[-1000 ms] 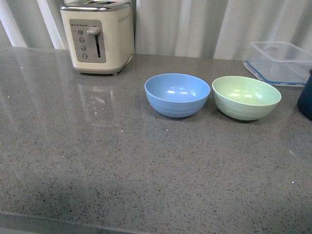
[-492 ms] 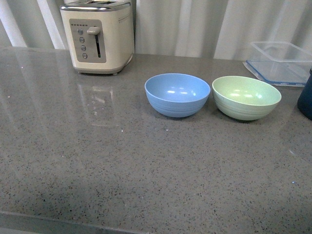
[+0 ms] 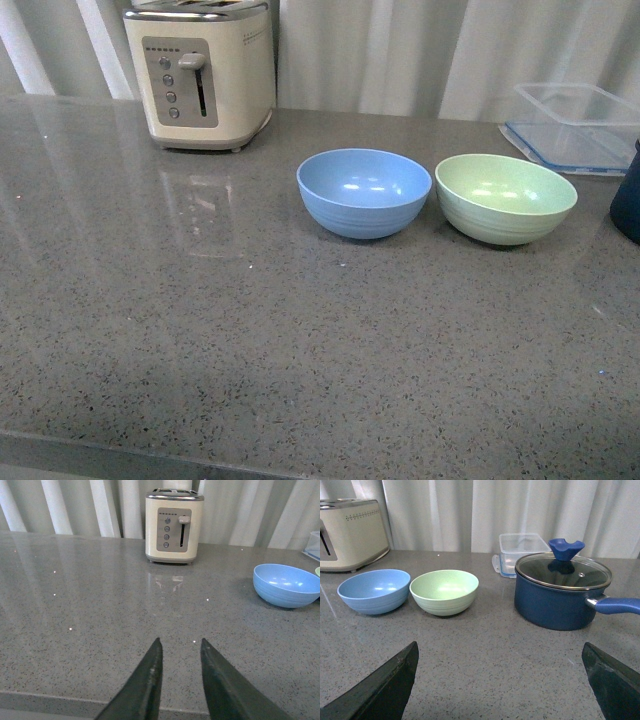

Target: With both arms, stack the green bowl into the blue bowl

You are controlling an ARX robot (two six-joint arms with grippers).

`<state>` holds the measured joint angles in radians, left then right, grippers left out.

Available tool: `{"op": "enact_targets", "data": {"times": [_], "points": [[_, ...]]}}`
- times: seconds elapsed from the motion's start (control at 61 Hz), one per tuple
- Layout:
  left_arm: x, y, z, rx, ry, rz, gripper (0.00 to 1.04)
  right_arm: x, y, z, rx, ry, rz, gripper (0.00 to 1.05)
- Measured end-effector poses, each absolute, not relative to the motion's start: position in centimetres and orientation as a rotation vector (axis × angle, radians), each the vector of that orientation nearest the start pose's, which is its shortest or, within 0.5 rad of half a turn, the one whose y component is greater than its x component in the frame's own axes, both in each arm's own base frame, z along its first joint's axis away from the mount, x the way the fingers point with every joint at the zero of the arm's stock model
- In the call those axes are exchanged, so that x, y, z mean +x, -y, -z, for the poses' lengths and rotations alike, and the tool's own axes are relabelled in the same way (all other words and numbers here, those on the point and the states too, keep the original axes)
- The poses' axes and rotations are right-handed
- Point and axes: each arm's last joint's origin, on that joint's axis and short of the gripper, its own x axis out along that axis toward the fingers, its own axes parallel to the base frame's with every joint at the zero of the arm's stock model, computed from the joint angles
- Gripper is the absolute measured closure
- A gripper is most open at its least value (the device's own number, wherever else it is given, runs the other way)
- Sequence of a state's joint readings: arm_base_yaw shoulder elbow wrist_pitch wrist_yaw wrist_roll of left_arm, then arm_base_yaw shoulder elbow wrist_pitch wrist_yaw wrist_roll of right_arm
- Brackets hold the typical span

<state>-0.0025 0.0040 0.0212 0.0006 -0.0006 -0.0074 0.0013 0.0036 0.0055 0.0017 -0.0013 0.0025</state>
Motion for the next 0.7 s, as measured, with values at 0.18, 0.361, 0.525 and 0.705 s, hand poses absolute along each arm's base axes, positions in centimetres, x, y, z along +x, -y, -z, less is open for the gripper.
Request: {"op": "enact_targets", "data": {"times": [0.18,0.361,0.525,0.705], "points": [[9.7,0.0,-17.1,-0.007,0.018,0.002,0.42,10.5,-0.3,-17.5,0.008,-0.089,-0.204,0.1],[9.7,0.0,-17.1,-0.007,0.018,0.002,0.1,14.1,-1.2,-22.5,0.11,-0.187,-0.275,0.1],[9.7,0.0,-17.1,-0.006,0.018,0.002,0.07,19.8,-2.1,-24.9,0.298,-0.427,-0.321,0.1],[9.7,0.0,-17.1,-0.005,0.018,0.002,0.07,26.4,-2.5,-25.5,0.362,-0.555,-0.235,0.1]]}}
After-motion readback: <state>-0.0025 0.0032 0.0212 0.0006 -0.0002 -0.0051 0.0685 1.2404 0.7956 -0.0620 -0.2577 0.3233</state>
